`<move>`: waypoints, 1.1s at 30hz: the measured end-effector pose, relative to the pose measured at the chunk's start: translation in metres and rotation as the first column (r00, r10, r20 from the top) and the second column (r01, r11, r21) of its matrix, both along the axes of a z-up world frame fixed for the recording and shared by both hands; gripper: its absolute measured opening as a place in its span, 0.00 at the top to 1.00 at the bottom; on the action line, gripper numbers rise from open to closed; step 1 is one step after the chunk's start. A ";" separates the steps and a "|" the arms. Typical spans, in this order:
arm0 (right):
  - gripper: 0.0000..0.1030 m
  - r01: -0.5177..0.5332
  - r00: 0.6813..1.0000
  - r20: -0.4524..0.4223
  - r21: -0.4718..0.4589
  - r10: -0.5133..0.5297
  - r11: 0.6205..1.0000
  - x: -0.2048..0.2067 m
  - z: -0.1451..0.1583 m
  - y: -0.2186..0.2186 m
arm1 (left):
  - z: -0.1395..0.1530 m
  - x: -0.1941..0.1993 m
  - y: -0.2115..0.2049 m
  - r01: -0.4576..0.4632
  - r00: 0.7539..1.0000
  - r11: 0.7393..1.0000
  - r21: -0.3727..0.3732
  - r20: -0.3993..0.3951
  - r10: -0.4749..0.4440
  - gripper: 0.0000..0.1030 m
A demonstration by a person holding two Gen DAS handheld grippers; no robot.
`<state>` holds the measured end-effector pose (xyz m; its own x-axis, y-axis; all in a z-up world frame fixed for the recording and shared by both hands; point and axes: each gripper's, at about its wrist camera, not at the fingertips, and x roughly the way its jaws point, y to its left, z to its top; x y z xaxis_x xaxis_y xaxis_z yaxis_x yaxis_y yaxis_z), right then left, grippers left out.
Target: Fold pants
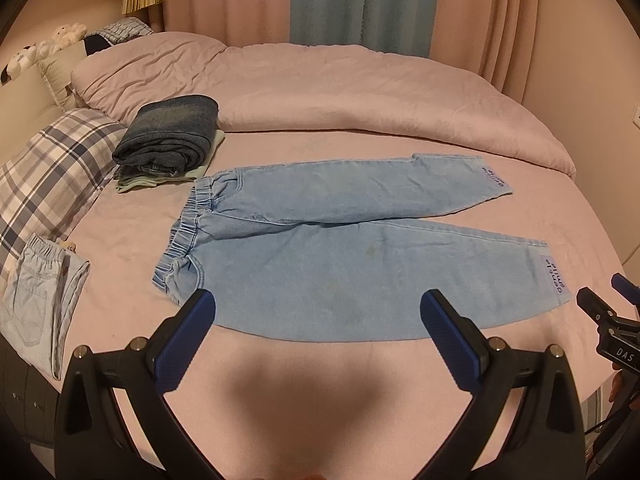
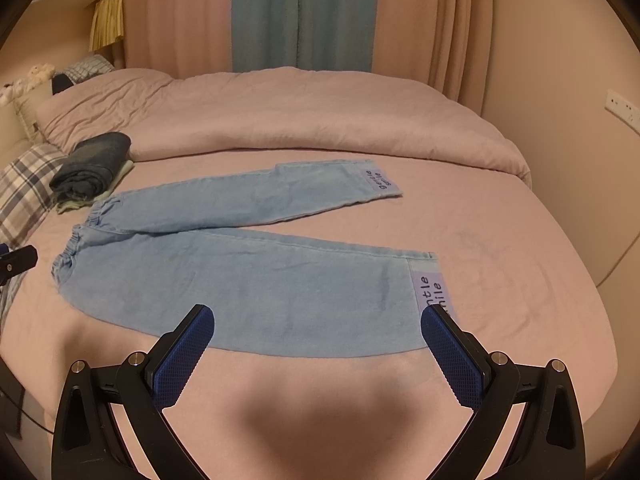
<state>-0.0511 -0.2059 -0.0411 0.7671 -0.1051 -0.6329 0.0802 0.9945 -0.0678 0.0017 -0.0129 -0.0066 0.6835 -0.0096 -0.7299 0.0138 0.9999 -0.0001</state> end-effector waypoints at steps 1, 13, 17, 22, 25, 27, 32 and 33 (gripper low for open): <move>0.00 -0.001 1.000 -0.002 0.000 0.001 1.000 0.000 -0.001 0.000 | 0.000 0.000 0.000 -0.003 1.000 1.000 0.003 -0.010 0.003 0.00; 0.00 -0.037 0.999 -0.034 0.019 0.037 0.999 0.012 -0.009 0.011 | -0.012 0.006 0.013 -0.033 0.999 0.999 -0.016 -0.023 0.033 0.00; 0.00 -0.063 0.997 -0.041 0.027 0.064 0.998 0.020 -0.015 0.017 | -0.023 0.011 0.022 -0.049 0.998 0.998 -0.028 -0.042 0.048 0.00; 0.00 -0.069 0.992 -0.097 0.152 0.084 0.986 0.037 -0.041 0.005 | -0.052 0.026 0.048 -0.110 0.990 0.991 -0.074 -0.092 0.103 0.00; 0.00 -0.060 0.979 -0.166 0.310 0.116 0.949 0.050 -0.078 -0.004 | -0.085 0.040 0.073 -0.195 0.973 0.979 -0.065 -0.140 0.185 0.04; 0.00 -0.108 0.970 -0.168 0.342 0.174 0.934 0.050 -0.093 0.011 | -0.104 0.047 0.092 -0.245 0.959 0.968 -0.050 -0.162 0.234 0.15; 0.03 -0.360 0.915 -0.140 0.144 0.379 0.922 0.047 -0.101 0.092 | -0.139 0.059 0.125 -0.315 0.923 0.935 -0.164 -0.283 0.261 0.15; 0.07 -0.410 0.898 -0.145 0.066 0.415 0.910 0.047 -0.107 0.109 | -0.145 0.060 0.130 -0.328 0.917 0.920 -0.213 -0.304 0.257 0.15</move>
